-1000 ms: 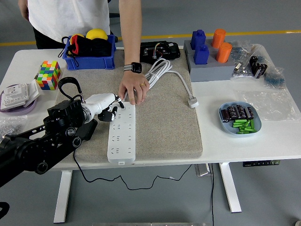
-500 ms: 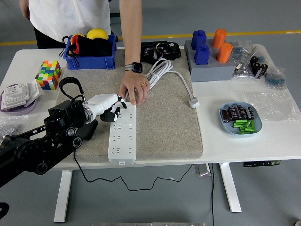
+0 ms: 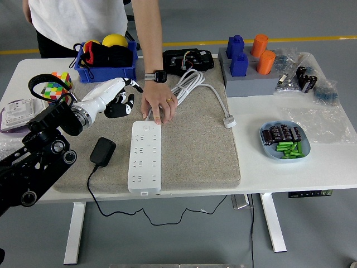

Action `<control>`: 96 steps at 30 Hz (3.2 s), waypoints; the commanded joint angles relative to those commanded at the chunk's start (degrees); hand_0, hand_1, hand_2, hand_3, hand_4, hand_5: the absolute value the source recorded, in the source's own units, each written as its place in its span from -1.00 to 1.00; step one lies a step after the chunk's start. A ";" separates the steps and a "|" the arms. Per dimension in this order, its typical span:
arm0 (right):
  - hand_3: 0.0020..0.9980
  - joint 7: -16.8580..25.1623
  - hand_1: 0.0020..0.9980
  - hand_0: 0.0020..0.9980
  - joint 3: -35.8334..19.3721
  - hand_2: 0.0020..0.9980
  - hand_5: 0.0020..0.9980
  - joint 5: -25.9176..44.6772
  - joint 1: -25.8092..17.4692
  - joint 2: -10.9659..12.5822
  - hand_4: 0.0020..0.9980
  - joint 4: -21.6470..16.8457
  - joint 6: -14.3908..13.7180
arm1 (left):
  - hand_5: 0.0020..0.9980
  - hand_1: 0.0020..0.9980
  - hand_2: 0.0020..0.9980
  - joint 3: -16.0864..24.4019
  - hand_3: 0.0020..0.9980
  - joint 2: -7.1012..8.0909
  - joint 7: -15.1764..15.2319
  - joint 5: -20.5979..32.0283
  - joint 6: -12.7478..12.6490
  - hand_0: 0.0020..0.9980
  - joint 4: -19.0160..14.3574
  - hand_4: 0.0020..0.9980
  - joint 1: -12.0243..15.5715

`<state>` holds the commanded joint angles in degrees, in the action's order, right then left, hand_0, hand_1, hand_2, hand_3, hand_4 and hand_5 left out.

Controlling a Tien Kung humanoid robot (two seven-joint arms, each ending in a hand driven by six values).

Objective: Pull the plug out,throw it away,press the button

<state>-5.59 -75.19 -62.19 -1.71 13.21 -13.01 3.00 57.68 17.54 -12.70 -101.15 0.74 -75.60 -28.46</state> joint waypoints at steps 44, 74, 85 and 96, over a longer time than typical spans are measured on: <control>0.23 0.09 0.35 0.40 -0.59 0.32 -0.02 -0.29 0.85 -0.22 0.42 0.00 -0.12 | -0.45 0.61 0.62 24.33 0.78 -2.76 5.45 1.01 -5.57 0.70 -2.23 0.52 15.49; 0.24 0.17 0.35 0.40 -0.20 0.32 -0.02 -0.44 1.57 0.96 0.42 0.01 0.01 | -0.37 0.59 0.61 23.40 0.77 -2.03 5.43 1.80 -4.51 0.68 -2.24 0.51 15.07; 0.23 0.16 0.35 0.40 -1.11 0.32 -0.02 -0.74 1.25 0.52 0.42 0.05 0.02 | -0.37 0.59 0.61 23.71 0.77 -2.31 5.28 1.84 -4.28 0.68 -2.47 0.50 15.75; 0.23 0.11 0.35 0.40 -1.33 0.32 -0.02 -0.82 1.37 0.32 0.42 0.03 0.10 | -0.40 0.58 0.60 23.85 0.76 -2.24 5.20 1.93 -4.12 0.67 -2.60 0.47 15.70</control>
<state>-5.49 -76.52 -63.01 -0.33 13.53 -12.98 3.10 81.53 15.29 -7.50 -99.23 -3.38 -78.19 -12.76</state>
